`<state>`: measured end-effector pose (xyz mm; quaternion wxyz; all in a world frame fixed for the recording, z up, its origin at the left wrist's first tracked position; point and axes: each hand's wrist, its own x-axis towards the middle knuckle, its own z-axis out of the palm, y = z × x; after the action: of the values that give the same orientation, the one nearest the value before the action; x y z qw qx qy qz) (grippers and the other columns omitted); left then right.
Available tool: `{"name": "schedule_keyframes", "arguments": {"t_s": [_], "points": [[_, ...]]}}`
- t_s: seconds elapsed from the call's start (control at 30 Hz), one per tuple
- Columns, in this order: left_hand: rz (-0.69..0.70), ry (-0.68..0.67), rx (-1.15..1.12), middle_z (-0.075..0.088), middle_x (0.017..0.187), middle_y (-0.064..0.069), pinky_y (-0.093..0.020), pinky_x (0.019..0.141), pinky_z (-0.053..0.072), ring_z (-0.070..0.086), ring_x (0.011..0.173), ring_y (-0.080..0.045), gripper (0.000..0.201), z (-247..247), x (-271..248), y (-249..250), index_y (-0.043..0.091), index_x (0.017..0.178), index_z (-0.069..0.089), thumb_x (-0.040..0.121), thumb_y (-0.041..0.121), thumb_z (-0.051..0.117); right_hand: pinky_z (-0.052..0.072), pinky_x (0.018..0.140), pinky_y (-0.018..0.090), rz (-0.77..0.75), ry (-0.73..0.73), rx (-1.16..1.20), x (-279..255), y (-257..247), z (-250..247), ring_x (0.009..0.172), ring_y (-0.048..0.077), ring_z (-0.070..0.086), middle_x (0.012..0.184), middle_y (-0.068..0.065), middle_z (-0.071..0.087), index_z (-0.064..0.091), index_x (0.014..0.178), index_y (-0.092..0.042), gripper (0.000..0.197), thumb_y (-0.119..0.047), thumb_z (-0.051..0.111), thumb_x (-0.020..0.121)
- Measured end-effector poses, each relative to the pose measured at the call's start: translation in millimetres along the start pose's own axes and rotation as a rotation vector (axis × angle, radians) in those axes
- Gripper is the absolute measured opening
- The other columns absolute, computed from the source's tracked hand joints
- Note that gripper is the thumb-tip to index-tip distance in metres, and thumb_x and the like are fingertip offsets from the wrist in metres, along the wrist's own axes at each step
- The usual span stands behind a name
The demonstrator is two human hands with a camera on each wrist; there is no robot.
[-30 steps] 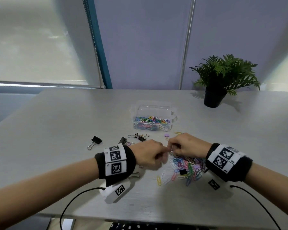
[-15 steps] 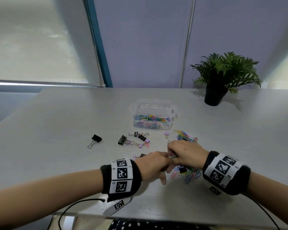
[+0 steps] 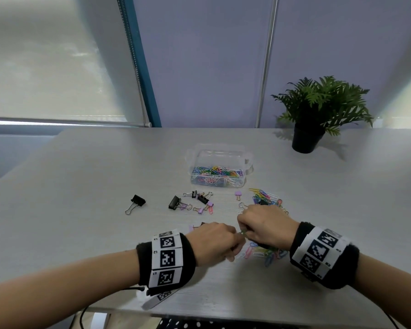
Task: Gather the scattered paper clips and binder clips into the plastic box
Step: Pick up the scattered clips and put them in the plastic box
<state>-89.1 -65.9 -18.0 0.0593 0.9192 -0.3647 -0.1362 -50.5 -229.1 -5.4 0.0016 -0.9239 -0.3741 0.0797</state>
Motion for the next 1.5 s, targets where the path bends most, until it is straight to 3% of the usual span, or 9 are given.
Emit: {"name": "schedule_keyframes", "arguments": {"t_s": [0.13,0.3,0.6,0.77,0.9,1.03,1.13,1.33,1.5], "points": [[-0.019,-0.031,-0.171,0.064,0.096,-0.012,-0.028,0.07,0.047,0.062,0.081,-0.027,0.008,-6.0,1.8,-6.7,0.012,0.088,0.056,0.085,0.005,0.053,0.034,0.064,0.028,-0.004,-0.025,0.049,6.9,3.6,-7.2,0.087,0.018,0.056,0.092,0.003,0.065,0.055,0.081,-0.024,0.008,-0.016,0.053,0.083],[-0.182,-0.03,-0.599,0.069,0.076,0.001,-0.02,0.06,0.054,0.062,0.057,-0.003,0.017,-30.1,2.4,-50.3,0.01,0.09,0.06,0.088,-0.002,0.049,0.038,0.055,0.003,0.095,-0.025,0.576,19.9,30.4,-21.1,0.056,-0.008,0.055,0.069,-0.008,0.064,0.071,0.083,-0.011,0.006,-0.012,0.072,0.077],[-0.395,0.342,-0.811,0.062,0.073,-0.006,-0.018,0.062,0.052,0.059,0.054,-0.006,0.013,-99.9,52.5,-123.9,-0.001,0.094,0.066,0.09,0.007,0.057,0.057,0.053,0.018,0.329,0.198,1.374,78.8,63.3,-69.4,0.052,0.012,0.068,0.059,0.003,0.065,0.061,0.077,-0.002,0.009,0.006,0.061,0.082],[-0.479,0.298,-0.58,0.068,0.107,-0.018,-0.025,0.08,0.053,0.066,0.078,-0.017,0.025,-111.5,79.3,-131.7,0.0,0.108,0.065,0.091,0.014,0.055,0.057,0.061,0.021,0.397,0.204,1.177,126.0,68.3,-69.1,0.057,0.018,0.064,0.077,0.016,0.063,0.062,0.073,-0.001,0.015,0.005,0.057,0.086],[-0.347,0.273,-0.129,0.068,0.114,-0.007,-0.027,0.094,0.046,0.062,0.105,-0.019,0.026,-102.0,65.6,-115.4,0.011,0.113,0.064,0.09,0.005,0.053,0.048,0.078,0.024,0.318,0.117,0.606,123.0,64.1,-65.1,0.083,0.019,0.061,0.093,0.013,0.066,0.068,0.102,-0.002,0.018,-0.004,0.057,0.087],[-0.023,0.177,0.138,0.064,0.111,-0.002,-0.033,0.084,0.047,0.055,0.105,-0.019,0.02,-83.0,35.5,-88.0,0.019,0.107,0.065,0.09,0.019,0.055,0.039,0.077,0.016,0.048,0.169,0.313,88.4,54.3,-59.7,0.085,0.013,0.057,0.1,0.008,0.07,0.068,0.097,-0.007,0.016,-0.005,0.06,0.084],[0.155,0.017,0.184,0.063,0.11,-0.004,-0.029,0.078,0.046,0.054,0.107,-0.02,0.021,-64.5,24.1,-82.3,0.017,0.107,0.066,0.088,0.015,0.059,0.047,0.082,0.027,-0.086,-0.026,0.22,65.1,46.5,-49.1,0.082,0.009,0.055,0.096,0.003,0.069,0.066,0.097,-0.012,0.015,-0.013,0.065,0.083],[0.222,-0.006,0.357,0.06,0.1,-0.007,-0.042,0.061,0.053,0.053,0.098,-0.025,0.02,-42.7,31.5,-87.6,0.014,0.102,0.061,0.083,0.009,0.057,0.043,0.078,0.036,-0.126,-0.232,-0.006,50.7,36.9,-25.7,0.105,0.018,0.043,0.11,0.003,0.055,0.055,0.112,-0.017,0.045,-0.03,0.074,0.073],[0.217,-0.008,0.323,0.06,0.098,-0.007,-0.031,0.06,0.046,0.053,0.096,-0.023,0.009,-42.8,35.0,-88.7,0.013,0.093,0.064,0.086,0.013,0.059,0.035,0.068,0.03,-0.169,-0.189,-0.037,51.1,36.9,-18.8,0.1,0.016,0.036,0.092,-0.004,0.044,0.056,0.103,-0.013,0.032,-0.023,0.07,0.076]]}}
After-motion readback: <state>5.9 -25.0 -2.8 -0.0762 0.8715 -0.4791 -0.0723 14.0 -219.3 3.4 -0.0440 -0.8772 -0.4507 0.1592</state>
